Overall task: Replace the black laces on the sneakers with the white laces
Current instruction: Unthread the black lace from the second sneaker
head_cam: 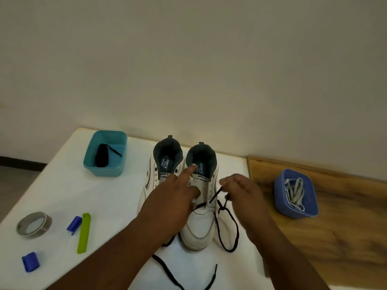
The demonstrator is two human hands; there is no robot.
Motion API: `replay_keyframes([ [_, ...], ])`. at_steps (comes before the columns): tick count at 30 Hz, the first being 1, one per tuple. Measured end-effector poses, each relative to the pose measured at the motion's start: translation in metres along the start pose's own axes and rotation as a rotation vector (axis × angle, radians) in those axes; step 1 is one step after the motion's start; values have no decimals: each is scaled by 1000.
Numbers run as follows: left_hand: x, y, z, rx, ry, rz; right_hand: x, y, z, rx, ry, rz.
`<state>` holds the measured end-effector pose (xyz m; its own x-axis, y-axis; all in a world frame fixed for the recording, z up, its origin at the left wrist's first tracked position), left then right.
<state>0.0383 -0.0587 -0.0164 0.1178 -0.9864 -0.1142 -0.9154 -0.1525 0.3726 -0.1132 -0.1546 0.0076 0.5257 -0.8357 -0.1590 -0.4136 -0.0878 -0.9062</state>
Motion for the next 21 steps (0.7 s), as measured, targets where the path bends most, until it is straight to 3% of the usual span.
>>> replay_keyframes([
  [3, 0, -8, -4, -114, 27, -24, -8, -15, -31, 360, 546, -157],
  [5, 1, -9, -4, -105, 34, -16, -9, -17, -40, 328, 702, -254],
  [7, 0, -8, -3, -94, 38, -12, -6, -15, -32, 51, 601, -233],
  [8, 0, -8, -2, -93, 43, -6, -3, -12, -23, -218, 499, -191],
  [11, 1, -6, -5, -92, 48, 5, -3, 1, 10, -920, 72, -171],
  [14, 2, -6, -4, -89, 30, 13, -3, 13, 19, -1031, -162, 17],
  [17, 1, -6, -3, -98, 44, 18, -1, 8, 19, -1031, -137, -46],
  [21, 1, -7, -5, -127, 55, 17, -1, -22, -10, -763, 298, -360],
])
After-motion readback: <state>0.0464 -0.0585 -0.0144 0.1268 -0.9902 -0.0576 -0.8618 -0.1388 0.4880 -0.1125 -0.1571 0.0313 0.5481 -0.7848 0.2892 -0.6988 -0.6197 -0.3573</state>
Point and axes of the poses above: each hand's wrist, its own x-axis towards the middle knuckle, its own z-axis out of the palm, y = z × x, the point moved 4 cm from there along x, towards the middle knuckle, and after that the axes turned 10 degrees about -y, right-handed, at the moved point
